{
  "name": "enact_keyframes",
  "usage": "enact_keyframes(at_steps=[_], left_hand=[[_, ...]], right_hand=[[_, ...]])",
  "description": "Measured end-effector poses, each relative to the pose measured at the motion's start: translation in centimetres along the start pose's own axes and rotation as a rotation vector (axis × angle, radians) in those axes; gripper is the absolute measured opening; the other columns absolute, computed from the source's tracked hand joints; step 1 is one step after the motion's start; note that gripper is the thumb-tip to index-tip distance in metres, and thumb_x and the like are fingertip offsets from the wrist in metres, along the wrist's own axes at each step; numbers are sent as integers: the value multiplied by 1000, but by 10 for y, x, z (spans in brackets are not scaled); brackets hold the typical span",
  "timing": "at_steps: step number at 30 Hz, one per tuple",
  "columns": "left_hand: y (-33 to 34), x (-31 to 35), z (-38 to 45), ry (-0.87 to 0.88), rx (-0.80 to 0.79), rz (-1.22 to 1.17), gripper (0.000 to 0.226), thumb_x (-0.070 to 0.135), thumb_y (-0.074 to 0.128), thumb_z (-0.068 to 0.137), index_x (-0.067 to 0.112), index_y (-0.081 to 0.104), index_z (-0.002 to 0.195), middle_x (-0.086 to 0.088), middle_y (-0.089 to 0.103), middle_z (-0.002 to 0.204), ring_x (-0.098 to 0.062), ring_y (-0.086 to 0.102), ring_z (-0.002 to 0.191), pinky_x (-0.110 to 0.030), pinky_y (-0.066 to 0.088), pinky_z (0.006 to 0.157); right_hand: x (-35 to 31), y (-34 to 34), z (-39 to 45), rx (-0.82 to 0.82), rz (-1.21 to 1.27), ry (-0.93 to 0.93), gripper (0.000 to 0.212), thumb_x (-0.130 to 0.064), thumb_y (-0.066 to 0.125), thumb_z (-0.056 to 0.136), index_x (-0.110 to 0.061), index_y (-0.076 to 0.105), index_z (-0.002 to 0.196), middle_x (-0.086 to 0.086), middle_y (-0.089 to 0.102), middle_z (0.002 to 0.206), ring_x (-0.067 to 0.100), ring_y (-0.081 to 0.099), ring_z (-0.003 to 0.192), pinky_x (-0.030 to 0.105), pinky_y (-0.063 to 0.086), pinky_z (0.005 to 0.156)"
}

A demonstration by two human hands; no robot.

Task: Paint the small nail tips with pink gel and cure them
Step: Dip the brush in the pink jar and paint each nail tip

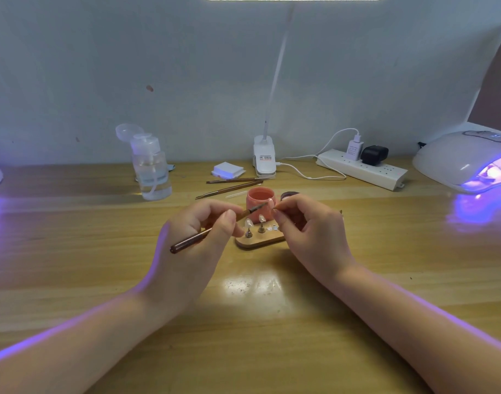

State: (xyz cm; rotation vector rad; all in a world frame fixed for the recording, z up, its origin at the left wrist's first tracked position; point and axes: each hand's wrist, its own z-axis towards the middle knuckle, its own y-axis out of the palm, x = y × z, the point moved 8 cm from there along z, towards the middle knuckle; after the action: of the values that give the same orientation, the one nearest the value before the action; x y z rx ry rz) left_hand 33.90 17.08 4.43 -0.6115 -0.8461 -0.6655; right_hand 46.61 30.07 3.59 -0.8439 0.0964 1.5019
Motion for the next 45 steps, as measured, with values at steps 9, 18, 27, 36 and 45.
enact_keyframes(at_steps=[9,18,27,36,45], left_hand=[[-2,-3,2,-17,23,-65,14,20,57,91,19,71,93,5,72,76,1,61,72,-9,43,66],[-2,-1,1,-1,18,-80,20,23,53,88,18,71,94,3,72,77,-2,63,76,-10,45,67],[-2,-1,-1,17,15,-71,17,23,53,86,18,70,91,4,71,75,-5,64,76,-11,45,68],[0,2,-4,48,-8,-41,17,31,55,83,21,68,87,6,69,73,-3,61,73,-11,43,67],[2,3,-6,68,-30,21,24,40,50,79,26,68,85,9,69,73,-7,60,77,-19,41,69]], right_hand=[[1,1,0,-22,32,35,4,-7,70,85,-6,71,88,3,68,72,22,63,66,46,52,64],[1,1,0,-17,26,45,3,-9,70,85,-7,72,87,1,67,69,19,62,63,43,52,62],[1,1,0,-21,9,46,4,-10,71,84,-8,72,87,-2,67,71,13,62,64,36,52,62],[3,1,0,-19,25,61,6,-9,71,85,-7,72,90,1,69,73,15,64,66,40,53,64],[8,0,0,0,66,101,5,-9,70,85,-7,72,89,4,69,73,20,67,67,46,54,65]])
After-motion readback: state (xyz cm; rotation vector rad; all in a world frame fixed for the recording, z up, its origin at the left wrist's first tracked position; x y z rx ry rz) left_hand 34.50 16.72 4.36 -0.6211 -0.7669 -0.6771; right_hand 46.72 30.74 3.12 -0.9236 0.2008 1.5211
